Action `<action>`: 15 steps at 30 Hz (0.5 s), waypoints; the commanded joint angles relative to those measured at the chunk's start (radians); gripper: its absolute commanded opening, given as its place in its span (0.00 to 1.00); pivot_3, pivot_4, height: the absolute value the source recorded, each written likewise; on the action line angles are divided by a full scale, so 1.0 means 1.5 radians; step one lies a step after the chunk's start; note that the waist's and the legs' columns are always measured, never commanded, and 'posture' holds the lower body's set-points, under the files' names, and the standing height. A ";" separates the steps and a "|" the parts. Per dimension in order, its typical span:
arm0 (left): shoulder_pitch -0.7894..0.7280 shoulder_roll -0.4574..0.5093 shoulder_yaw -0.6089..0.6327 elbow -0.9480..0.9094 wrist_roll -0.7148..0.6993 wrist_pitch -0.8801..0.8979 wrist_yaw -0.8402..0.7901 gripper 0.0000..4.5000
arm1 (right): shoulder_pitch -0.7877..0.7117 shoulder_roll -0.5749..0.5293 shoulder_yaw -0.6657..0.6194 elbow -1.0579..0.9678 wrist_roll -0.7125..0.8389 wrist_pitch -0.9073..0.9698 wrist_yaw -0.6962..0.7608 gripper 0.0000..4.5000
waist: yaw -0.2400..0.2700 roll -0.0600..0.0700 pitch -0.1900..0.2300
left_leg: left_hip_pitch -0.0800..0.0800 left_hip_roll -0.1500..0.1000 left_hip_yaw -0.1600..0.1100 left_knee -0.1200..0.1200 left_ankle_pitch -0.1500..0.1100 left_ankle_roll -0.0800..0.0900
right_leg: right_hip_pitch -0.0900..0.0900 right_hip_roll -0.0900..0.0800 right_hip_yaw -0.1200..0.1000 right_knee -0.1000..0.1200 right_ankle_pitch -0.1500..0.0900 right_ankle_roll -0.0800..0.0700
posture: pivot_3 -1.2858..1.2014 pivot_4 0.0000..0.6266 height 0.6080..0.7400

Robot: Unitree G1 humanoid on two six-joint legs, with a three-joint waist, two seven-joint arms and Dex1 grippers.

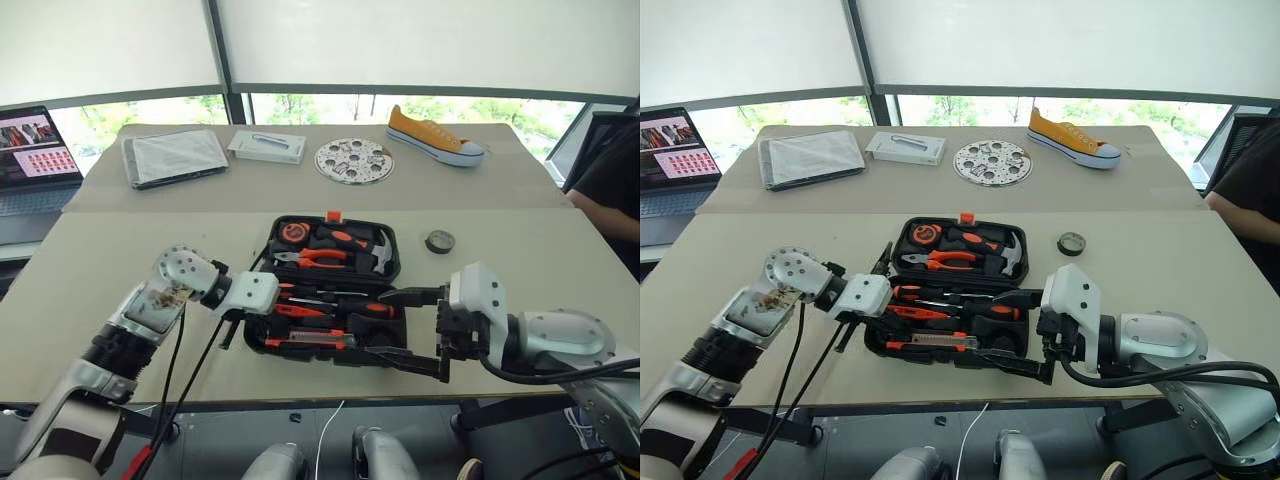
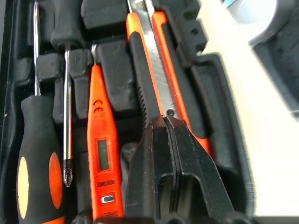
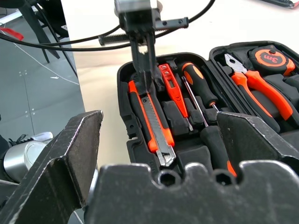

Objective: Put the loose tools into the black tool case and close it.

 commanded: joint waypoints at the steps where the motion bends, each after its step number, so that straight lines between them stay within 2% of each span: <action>1: 0.019 0.001 -0.025 0.032 0.042 -0.004 0.009 0.01 | -0.003 -0.007 -0.020 -0.012 0.006 -0.008 0.005 1.00 | 0.000 0.001 -0.001 | 0.000 0.000 0.000 0.000 0.000 0.000 | 0.000 0.000 0.000 0.000 0.000 0.000 | 0.52 0.24 0.98; 5: 0.025 0.000 0.015 -0.014 -0.029 0.062 -0.003 0.01 | 0.002 -0.009 -0.027 -0.006 0.001 -0.012 0.007 1.00 | 0.000 0.002 -0.001 | 0.000 0.000 0.000 0.000 0.000 0.000 | 0.000 0.000 0.000 0.000 0.000 0.000 | 0.52 0.24 0.98; 8: 0.031 0.019 0.080 -0.088 -0.137 0.187 -0.019 0.01 | 0.018 -0.022 -0.069 0.008 0.019 0.002 0.010 1.00 | -0.002 0.002 -0.001 | -0.001 0.000 0.000 0.000 0.000 0.000 | -0.001 0.000 0.000 0.000 0.000 0.000 | 0.52 0.24 0.98; 11: 0.042 0.056 0.159 -0.156 -0.235 0.299 -0.012 0.15 | 0.053 -0.050 -0.144 0.046 0.029 0.010 0.034 1.00 | -0.003 0.001 0.000 | -0.002 0.000 0.000 0.000 0.000 0.000 | -0.003 0.001 -0.001 0.000 0.000 0.000 | 0.52 0.24 0.98; 15: 0.059 0.078 0.257 -0.207 -0.311 0.374 0.044 0.49 | 0.079 -0.094 -0.210 0.144 -0.013 -0.019 0.075 1.00 | -0.007 0.001 0.000 | -0.002 0.000 0.000 -0.001 0.000 0.000 | -0.003 0.001 -0.002 0.000 0.000 0.000 | 0.52 0.24 0.98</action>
